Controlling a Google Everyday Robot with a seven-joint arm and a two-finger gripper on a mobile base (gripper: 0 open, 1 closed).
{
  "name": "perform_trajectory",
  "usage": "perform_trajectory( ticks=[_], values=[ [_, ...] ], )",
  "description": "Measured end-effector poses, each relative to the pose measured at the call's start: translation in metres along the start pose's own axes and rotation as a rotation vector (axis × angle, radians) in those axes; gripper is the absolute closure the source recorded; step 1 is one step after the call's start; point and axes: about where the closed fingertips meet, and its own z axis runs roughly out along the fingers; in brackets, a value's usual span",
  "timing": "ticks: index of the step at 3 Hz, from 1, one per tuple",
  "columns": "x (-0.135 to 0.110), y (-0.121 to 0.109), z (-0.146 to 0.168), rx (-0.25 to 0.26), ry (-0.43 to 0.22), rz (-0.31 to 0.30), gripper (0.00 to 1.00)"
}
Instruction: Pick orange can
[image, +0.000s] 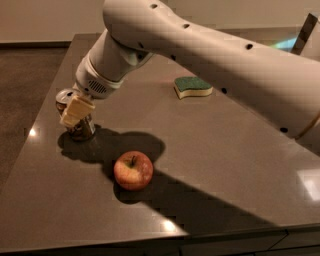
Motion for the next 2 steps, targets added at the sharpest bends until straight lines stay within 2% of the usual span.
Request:
perform_trajectory(
  ticks=[1,2],
  values=[
    [-0.004,0.001,-0.005,-0.011,-0.021,-0.007,0.62],
    [-0.009,-0.005,-0.026,-0.012,-0.041,-0.018,0.86]
  ],
)
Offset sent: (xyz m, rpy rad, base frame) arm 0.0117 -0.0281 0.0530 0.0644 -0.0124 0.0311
